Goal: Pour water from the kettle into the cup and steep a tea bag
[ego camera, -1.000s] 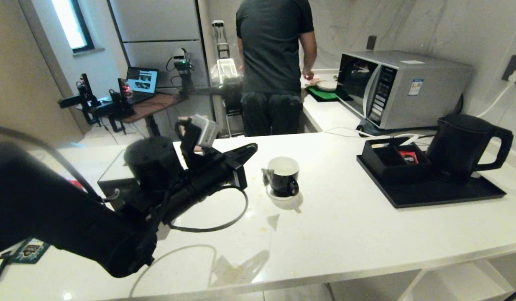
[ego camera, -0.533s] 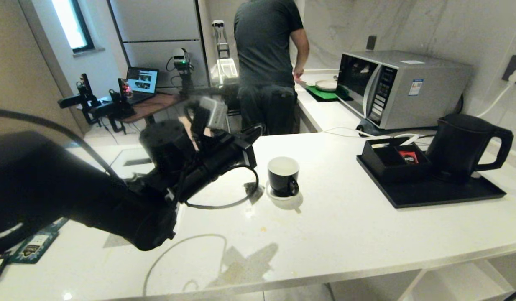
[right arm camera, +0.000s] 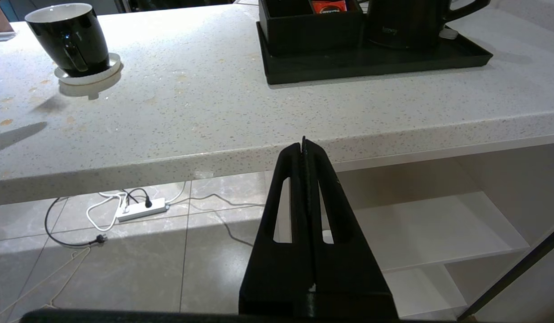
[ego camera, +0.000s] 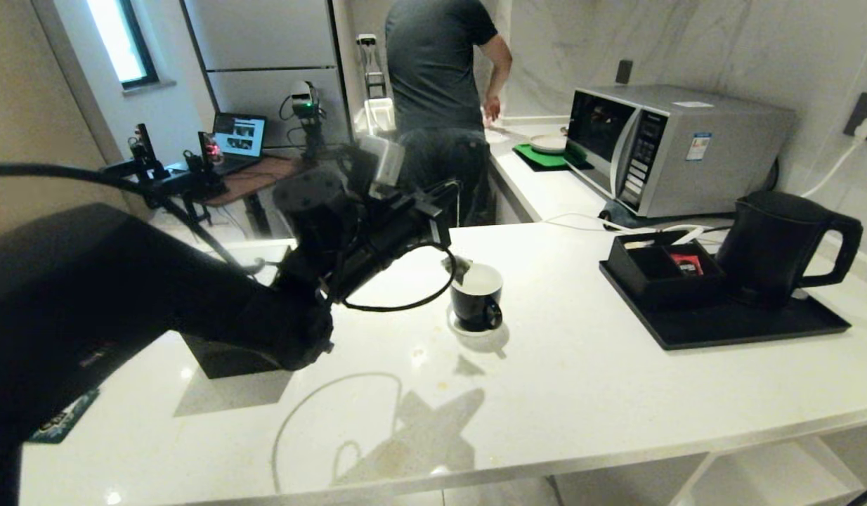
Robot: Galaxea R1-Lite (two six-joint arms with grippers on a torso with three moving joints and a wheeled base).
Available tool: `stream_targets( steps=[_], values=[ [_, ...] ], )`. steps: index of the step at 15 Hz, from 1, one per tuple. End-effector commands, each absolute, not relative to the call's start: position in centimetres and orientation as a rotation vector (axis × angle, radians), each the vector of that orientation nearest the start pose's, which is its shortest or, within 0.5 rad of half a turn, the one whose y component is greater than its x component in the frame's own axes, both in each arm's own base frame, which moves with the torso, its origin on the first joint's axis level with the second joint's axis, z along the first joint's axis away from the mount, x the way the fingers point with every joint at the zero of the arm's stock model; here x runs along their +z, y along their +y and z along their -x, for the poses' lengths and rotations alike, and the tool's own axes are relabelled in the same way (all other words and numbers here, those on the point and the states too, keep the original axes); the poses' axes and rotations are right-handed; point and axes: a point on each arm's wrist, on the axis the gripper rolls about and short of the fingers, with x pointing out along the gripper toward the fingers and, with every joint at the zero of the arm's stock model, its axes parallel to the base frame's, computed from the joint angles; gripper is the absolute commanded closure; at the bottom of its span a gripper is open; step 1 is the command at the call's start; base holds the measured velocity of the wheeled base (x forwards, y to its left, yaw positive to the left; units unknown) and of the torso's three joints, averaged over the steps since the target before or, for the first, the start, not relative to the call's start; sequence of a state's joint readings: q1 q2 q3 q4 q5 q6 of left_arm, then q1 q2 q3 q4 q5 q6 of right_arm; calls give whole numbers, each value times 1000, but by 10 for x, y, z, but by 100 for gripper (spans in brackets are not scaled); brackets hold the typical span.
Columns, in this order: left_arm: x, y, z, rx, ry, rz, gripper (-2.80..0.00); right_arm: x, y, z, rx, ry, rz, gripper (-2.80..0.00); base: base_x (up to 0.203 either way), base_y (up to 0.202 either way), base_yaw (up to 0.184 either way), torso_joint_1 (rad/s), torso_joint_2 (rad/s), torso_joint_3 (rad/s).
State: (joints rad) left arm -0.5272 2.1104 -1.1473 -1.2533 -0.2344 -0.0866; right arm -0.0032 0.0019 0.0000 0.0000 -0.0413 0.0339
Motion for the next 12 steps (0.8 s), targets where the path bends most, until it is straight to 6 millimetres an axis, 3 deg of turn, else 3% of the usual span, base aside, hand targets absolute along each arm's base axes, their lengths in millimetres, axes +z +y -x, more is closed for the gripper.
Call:
stream_targets(
  steps=[1,6,12],
  values=[
    [185,-221,-369,-773,-279,128,0,76,-1,23,-43,1,-34,0,0,0,0,0,0,0],
    [178,-231,-386,-777,-269,126,0,76,-1,23,-43,1,-34,0,0,0,0,0,0,0],
    [153,-238,-394,-780,-224,119,0,76,-1,23,-43,1,-34,0,0,0,0,0,0,0]
  ],
)
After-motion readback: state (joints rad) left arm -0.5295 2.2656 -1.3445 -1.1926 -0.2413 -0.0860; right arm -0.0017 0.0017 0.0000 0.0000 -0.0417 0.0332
